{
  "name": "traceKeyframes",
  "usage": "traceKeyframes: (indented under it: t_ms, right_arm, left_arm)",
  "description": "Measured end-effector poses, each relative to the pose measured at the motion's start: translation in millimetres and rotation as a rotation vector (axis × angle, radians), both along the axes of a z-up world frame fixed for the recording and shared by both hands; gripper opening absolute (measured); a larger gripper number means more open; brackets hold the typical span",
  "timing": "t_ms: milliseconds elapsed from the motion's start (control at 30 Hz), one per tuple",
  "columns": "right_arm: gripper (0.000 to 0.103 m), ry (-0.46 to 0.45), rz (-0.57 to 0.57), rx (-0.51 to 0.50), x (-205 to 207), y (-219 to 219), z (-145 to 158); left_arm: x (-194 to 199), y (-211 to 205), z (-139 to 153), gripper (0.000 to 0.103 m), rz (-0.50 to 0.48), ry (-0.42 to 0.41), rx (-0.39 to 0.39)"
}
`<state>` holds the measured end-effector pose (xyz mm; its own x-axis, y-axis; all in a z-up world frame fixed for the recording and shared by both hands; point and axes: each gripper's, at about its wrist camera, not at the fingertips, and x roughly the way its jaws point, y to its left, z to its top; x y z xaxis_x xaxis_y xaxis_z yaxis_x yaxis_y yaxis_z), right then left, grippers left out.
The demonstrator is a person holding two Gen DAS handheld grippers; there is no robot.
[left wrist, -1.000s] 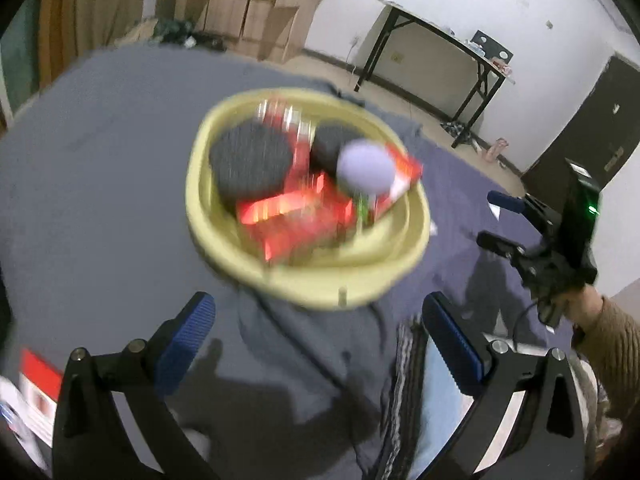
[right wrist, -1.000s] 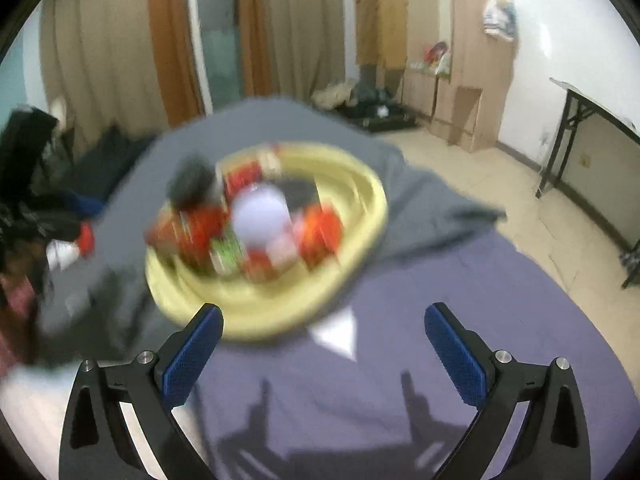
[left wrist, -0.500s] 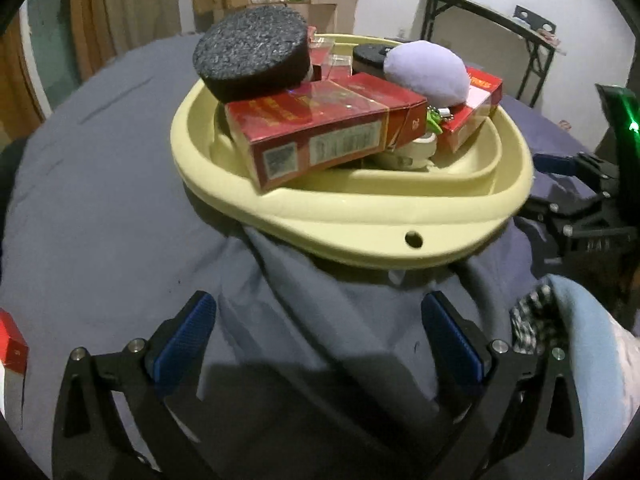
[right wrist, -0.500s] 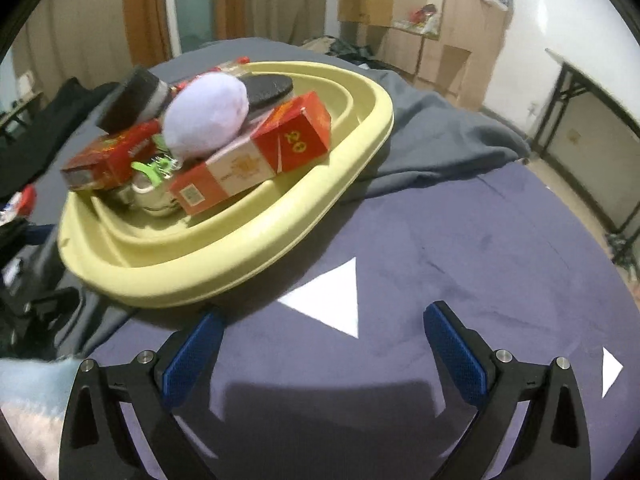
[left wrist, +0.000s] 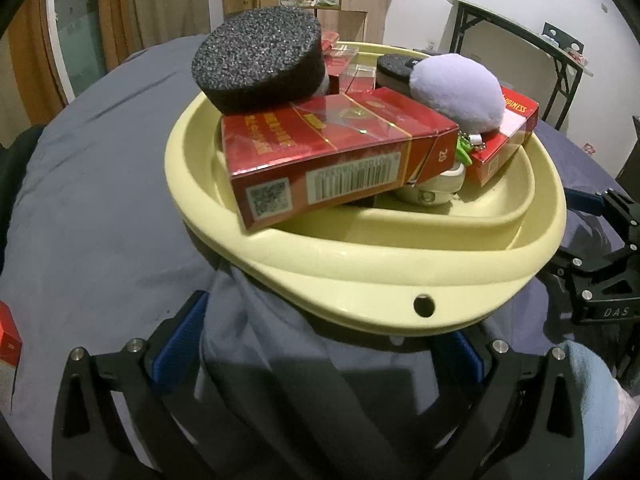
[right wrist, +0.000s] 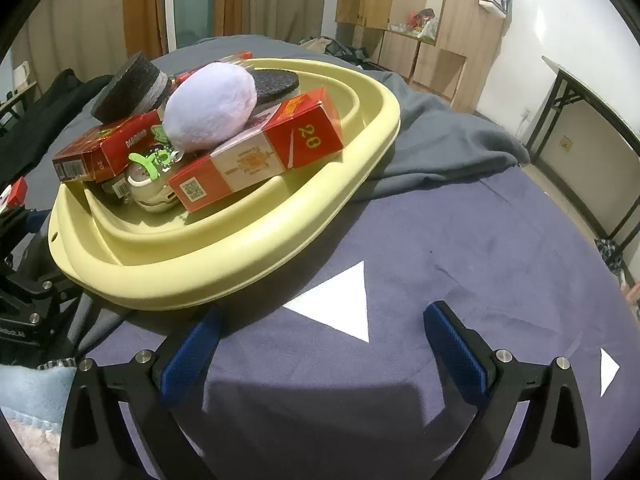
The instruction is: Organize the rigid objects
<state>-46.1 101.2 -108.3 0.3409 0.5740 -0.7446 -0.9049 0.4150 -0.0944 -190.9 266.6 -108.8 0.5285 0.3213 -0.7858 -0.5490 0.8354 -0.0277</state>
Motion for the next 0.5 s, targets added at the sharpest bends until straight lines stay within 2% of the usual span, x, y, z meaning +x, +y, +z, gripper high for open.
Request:
traceKeyframes:
  t_ms: [500]
  right_arm:
    - [0.103, -0.003, 0.000, -0.001, -0.5, -1.0, 2.2]
  left_arm:
    - [1.7, -3.7, -0.2, 0.103, -0.001, -0.002, -0.005]
